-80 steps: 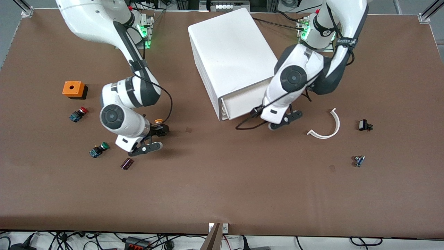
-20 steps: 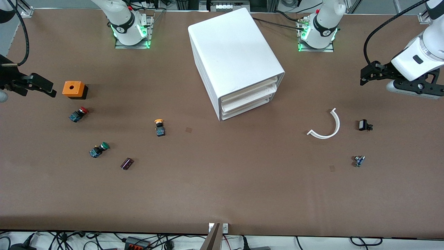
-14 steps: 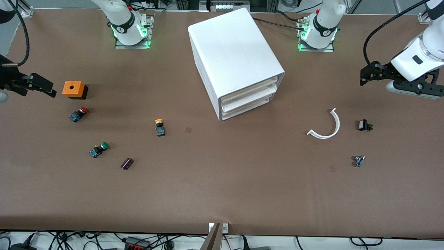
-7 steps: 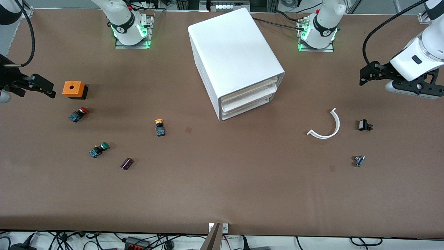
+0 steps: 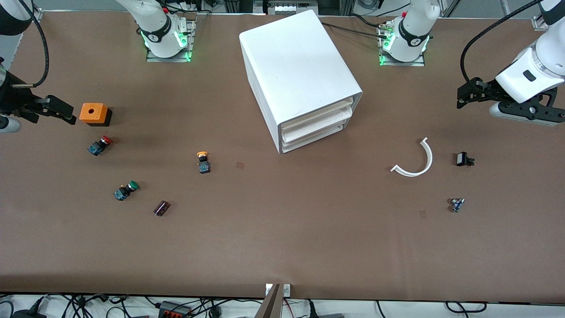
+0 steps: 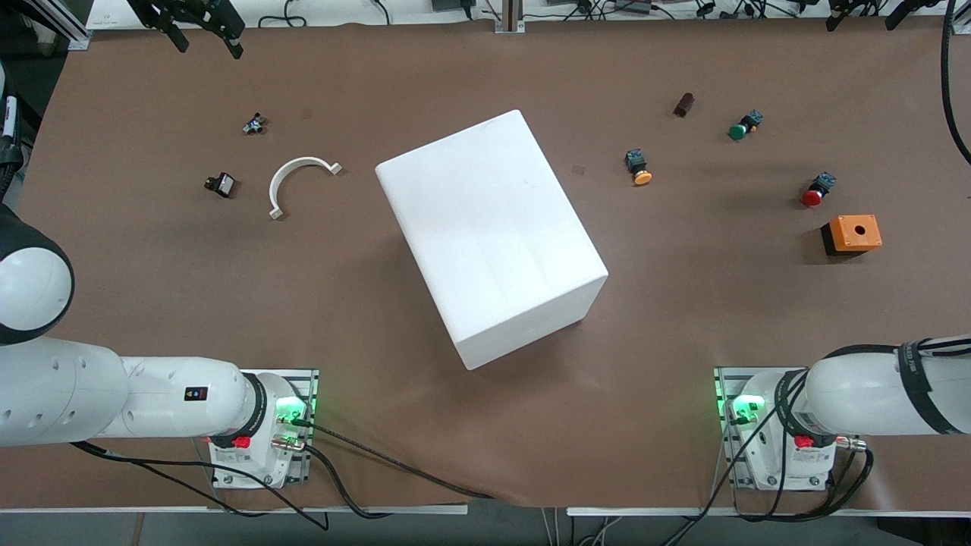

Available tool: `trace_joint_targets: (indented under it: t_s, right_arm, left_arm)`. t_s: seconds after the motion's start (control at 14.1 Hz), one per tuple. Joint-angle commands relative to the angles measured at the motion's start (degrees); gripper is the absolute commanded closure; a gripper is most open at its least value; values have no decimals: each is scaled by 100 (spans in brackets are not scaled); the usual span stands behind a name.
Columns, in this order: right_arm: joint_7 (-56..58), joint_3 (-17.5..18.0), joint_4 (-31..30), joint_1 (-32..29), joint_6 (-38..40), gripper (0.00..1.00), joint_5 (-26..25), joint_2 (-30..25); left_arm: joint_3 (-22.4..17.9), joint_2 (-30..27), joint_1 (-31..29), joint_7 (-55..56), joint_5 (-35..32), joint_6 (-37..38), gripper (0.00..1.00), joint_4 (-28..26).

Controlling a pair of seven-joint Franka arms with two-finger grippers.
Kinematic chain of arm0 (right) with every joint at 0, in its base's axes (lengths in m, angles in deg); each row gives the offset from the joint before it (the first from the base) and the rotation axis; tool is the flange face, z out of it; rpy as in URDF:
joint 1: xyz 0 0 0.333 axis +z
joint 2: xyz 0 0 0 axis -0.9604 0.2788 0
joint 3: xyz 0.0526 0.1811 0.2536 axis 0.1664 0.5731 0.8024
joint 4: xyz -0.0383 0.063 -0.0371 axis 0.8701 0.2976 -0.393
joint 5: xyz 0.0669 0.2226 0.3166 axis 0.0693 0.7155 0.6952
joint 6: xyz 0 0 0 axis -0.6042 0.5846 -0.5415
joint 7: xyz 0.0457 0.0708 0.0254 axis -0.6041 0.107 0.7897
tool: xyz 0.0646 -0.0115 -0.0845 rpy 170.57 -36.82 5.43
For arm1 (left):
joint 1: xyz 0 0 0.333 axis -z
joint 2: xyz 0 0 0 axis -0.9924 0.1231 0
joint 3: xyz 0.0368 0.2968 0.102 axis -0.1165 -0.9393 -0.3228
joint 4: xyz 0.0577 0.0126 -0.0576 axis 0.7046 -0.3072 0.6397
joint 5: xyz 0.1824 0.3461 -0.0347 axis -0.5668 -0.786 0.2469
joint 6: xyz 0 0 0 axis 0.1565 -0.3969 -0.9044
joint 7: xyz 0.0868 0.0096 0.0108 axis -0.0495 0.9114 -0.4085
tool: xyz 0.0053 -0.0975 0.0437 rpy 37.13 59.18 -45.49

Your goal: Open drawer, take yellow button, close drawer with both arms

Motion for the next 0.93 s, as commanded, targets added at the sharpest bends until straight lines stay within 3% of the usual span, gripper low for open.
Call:
trace_joint_targets:
  t_s: [0.0,0.85]
  right_arm:
    - [-77,22,-277,-2,4,0,81,-214]
    - [-77,22,-295,7,83,0,107,-302]
  left_arm:
    - [-9,21,26,-47,43,67,0,94]
    - [-9,21,26,-38,43,76,0,94]
